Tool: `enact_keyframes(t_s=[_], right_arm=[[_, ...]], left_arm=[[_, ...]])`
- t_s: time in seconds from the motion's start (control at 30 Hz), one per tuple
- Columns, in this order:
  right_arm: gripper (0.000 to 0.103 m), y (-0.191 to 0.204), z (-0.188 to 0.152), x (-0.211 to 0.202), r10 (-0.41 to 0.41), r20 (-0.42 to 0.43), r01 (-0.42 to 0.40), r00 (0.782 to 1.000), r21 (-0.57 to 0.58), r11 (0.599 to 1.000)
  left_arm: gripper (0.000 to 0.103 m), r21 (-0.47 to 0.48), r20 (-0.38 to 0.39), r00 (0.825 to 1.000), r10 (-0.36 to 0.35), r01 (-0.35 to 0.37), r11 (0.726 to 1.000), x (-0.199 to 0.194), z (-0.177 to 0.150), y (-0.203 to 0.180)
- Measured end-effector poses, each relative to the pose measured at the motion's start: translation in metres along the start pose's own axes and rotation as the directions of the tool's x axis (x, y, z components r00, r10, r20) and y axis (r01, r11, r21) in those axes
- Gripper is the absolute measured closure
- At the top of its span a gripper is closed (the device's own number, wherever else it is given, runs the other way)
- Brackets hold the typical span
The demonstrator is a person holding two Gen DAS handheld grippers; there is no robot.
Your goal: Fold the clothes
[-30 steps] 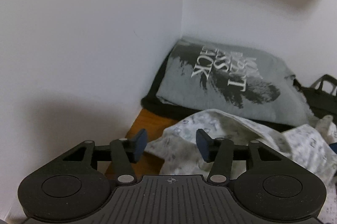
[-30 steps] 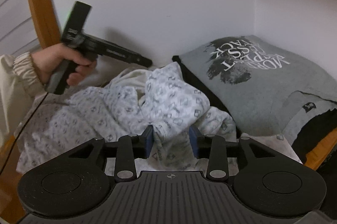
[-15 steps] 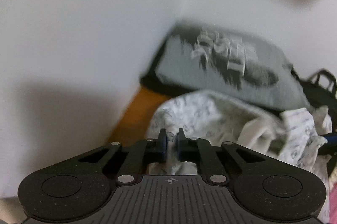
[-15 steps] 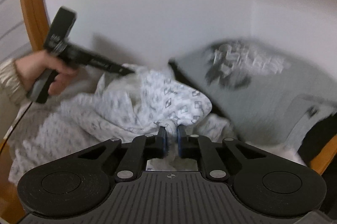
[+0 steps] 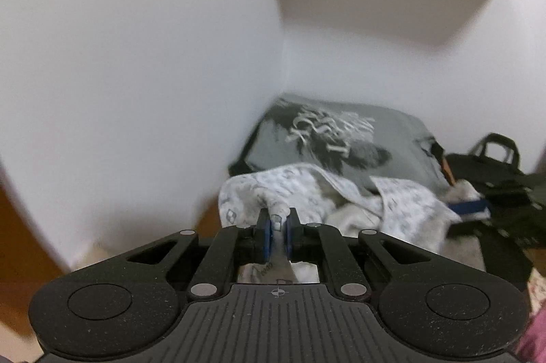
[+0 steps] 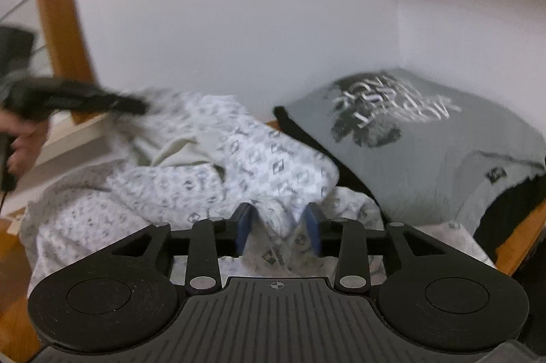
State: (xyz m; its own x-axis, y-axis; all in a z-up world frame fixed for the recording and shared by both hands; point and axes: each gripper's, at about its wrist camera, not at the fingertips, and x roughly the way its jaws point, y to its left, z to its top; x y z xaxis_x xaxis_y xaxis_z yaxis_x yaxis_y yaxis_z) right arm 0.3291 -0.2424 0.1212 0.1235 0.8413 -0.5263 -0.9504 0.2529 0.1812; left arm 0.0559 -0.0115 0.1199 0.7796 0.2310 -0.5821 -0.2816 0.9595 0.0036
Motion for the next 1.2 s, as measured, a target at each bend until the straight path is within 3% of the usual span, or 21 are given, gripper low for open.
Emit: enact_keyframes(t_s=[0.1,0.3,0.33,0.37,0.43,0.53,0.67,0.7,0.77,0.97,1.07,1.2], right_arm=[[0.057,-0.005,0.0,0.011,-0.012,-0.009,0.012,1.0,0.031,0.999],[0.052,-0.016,-0.003,0.032,0.042,-0.041,-0.038,0.998,0.1,0.994],[0.054,-0.016,-0.004,0.033,0.048,-0.04,-0.044,0.998,0.097,0.994],[0.065,-0.017,-0.005,0.034,0.055,-0.04,-0.051,0.998,0.092,0.994],[0.076,-0.014,-0.009,0.035,0.059,-0.056,-0.056,0.997,0.051,0.997],[0.079,-0.009,-0.019,0.035,0.048,-0.071,-0.048,0.996,-0.005,0.999],[0.08,-0.005,-0.029,0.033,0.04,-0.072,-0.043,0.997,-0.044,0.998],[0.08,-0.004,-0.03,0.032,0.038,-0.071,-0.042,0.997,-0.049,0.998],[0.081,-0.004,-0.031,0.032,0.033,-0.067,-0.037,0.997,-0.058,0.998],[0.081,-0.006,-0.034,0.031,0.041,-0.059,-0.044,0.997,-0.044,0.998],[0.08,-0.008,-0.036,0.03,0.052,-0.052,-0.054,0.997,-0.038,0.998],[0.081,-0.007,-0.034,0.031,0.053,-0.049,-0.056,0.997,-0.056,0.997]], left_arm=[[0.094,0.014,-0.021,1.0,-0.014,0.014,1.0,-0.005,-0.015,-0.005],[0.091,0.028,-0.051,0.998,-0.027,0.028,0.999,-0.016,-0.026,-0.009],[0.091,0.035,-0.053,0.998,-0.025,0.027,0.999,-0.019,-0.024,-0.009],[0.091,0.038,-0.046,0.999,-0.022,0.024,0.999,-0.024,-0.023,-0.007],[0.091,0.035,-0.013,1.0,-0.016,0.017,0.999,-0.032,-0.014,0.0],[0.091,0.019,0.059,0.998,0.003,-0.004,1.0,-0.041,0.005,0.01],[0.091,0.028,0.069,0.998,0.001,-0.003,1.0,-0.023,0.03,0.02],[0.09,0.043,0.054,0.999,-0.002,-0.001,0.999,-0.015,0.03,0.02],[0.066,0.076,0.021,1.0,-0.009,0.007,0.997,0.001,0.029,0.02],[0.065,0.169,-0.079,0.997,-0.023,0.036,0.985,0.048,0.025,0.018],[0.051,0.214,-0.129,0.991,-0.027,0.054,0.975,0.072,0.024,0.017],[0.05,0.272,-0.196,0.98,-0.028,0.082,0.959,0.104,0.021,0.016]])
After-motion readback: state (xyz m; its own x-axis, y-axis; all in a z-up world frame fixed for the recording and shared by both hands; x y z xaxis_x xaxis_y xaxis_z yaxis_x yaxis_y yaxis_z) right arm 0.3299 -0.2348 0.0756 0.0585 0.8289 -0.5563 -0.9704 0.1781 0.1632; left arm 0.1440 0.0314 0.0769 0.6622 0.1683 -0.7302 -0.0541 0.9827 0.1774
